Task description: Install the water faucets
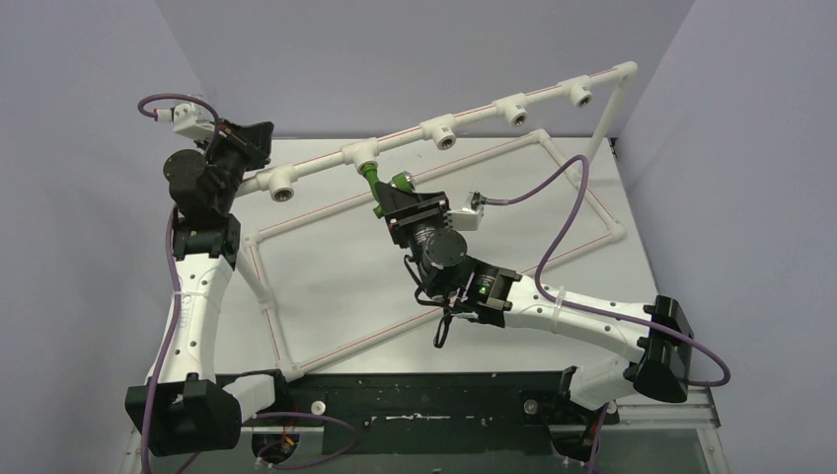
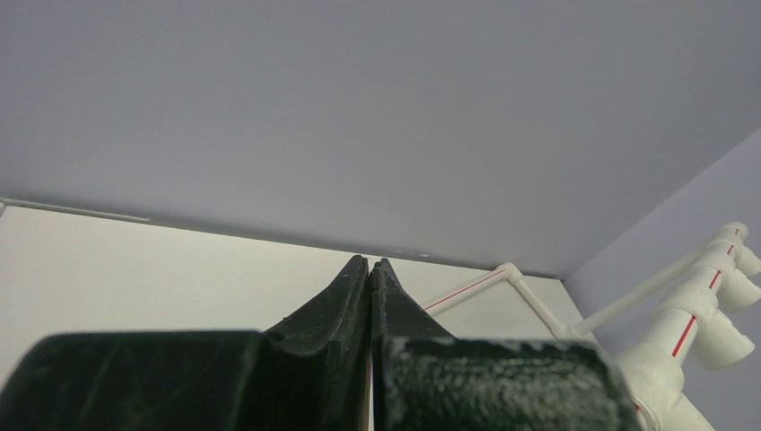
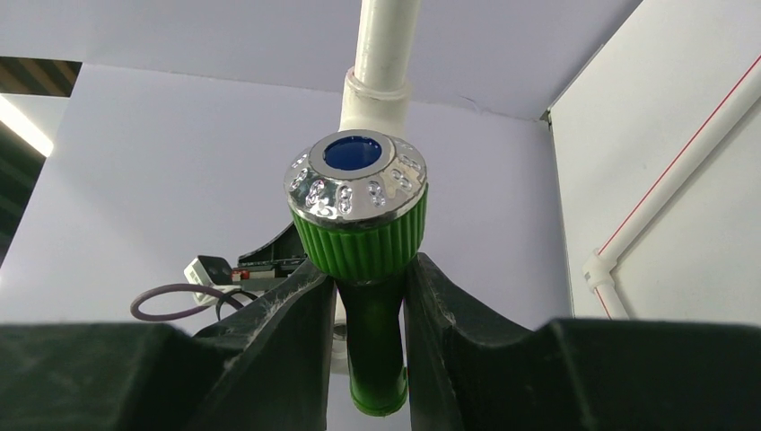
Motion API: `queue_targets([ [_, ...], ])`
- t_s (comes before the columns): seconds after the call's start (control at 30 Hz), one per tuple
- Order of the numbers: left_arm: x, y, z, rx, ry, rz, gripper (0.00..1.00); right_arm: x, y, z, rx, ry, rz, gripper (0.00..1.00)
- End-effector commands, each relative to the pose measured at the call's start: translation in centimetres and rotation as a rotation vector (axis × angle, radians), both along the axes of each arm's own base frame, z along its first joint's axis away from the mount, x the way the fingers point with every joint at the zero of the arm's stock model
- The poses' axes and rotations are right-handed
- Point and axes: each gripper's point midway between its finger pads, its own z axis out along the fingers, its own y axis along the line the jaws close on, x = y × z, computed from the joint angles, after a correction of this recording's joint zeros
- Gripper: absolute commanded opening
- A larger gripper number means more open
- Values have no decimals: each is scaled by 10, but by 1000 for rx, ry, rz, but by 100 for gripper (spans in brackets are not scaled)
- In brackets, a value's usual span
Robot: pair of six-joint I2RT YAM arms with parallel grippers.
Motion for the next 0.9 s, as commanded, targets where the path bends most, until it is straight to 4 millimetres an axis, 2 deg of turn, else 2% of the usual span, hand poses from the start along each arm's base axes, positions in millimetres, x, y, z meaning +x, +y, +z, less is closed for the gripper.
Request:
queue_targets([
  [0.0,-15,3,-187,-58,592,6,0,4,-24,12,32,5,-60,19],
  [0.2,-15,3,-188,-58,594,9,0,2,-27,9,22,3,-53,50],
  [0.37,-15,3,-188,-58,594,9,0,0,-33,6,5,1,-54,64],
  [0.5,-15,3,-188,-57,593,8,0,-4,-39,10,-23,-28,-51,70],
  [0.63,-15,3,-188,-57,595,9,0,-7,-55,12,-73,-51,-79,74],
  [0.87,-15,4,-188,-56,593,12,0,-9,-79,23,-309,-152,-131,78],
])
